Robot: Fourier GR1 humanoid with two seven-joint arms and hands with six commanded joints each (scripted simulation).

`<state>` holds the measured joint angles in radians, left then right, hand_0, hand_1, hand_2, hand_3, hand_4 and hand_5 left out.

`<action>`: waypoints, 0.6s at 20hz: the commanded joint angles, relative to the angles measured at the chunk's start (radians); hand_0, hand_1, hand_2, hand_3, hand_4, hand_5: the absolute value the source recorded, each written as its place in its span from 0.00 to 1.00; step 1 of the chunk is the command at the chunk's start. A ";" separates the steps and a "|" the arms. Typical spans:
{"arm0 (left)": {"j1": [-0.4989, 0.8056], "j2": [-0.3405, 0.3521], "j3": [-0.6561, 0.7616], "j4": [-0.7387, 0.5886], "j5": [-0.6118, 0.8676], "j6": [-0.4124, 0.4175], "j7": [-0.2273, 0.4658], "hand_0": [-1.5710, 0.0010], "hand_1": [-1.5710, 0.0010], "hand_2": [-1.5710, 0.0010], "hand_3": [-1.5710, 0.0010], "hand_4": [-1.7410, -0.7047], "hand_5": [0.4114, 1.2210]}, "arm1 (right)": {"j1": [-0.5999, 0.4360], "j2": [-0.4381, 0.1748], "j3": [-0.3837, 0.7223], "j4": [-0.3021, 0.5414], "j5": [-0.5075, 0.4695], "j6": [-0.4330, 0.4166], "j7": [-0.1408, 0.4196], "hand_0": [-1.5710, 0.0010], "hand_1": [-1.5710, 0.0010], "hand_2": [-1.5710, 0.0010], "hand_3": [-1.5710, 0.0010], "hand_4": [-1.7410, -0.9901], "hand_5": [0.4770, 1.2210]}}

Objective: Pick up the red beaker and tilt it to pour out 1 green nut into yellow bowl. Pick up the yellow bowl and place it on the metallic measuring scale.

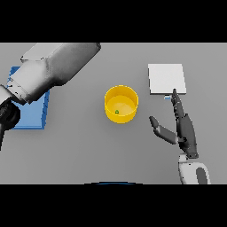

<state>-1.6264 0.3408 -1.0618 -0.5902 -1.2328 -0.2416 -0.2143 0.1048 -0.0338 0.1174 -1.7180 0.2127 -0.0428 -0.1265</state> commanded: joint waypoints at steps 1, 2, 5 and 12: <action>-0.027 0.010 0.047 0.043 0.029 0.004 0.004 0.00 0.00 0.00 0.00 0.02 1.00 | 0.006 -0.007 -0.001 -0.003 -0.010 0.013 -0.003 1.00 1.00 1.00 1.00 0.83 0.10; -0.053 0.019 0.100 0.092 0.063 -0.014 0.028 0.00 0.00 0.00 0.00 0.02 1.00 | -0.002 -0.010 -0.006 0.008 -0.029 0.028 -0.002 1.00 1.00 1.00 1.00 0.85 0.11; -0.074 0.083 0.340 0.211 0.255 -0.068 0.115 0.00 0.00 0.00 0.04 0.01 1.00 | -0.009 -0.012 0.008 0.010 -0.007 0.025 -0.012 1.00 1.00 1.00 1.00 0.85 0.13; 0.101 0.259 0.750 0.360 0.660 0.019 0.214 0.00 0.00 0.00 0.01 0.00 1.00 | -0.034 -0.025 0.007 0.020 0.001 0.022 0.006 1.00 1.00 1.00 1.00 0.82 0.17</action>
<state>-1.5230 0.6007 -0.3132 -0.2287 -0.5724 -0.2254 -0.0003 0.0707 -0.0587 0.1246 -1.6982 0.2139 -0.0209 -0.1199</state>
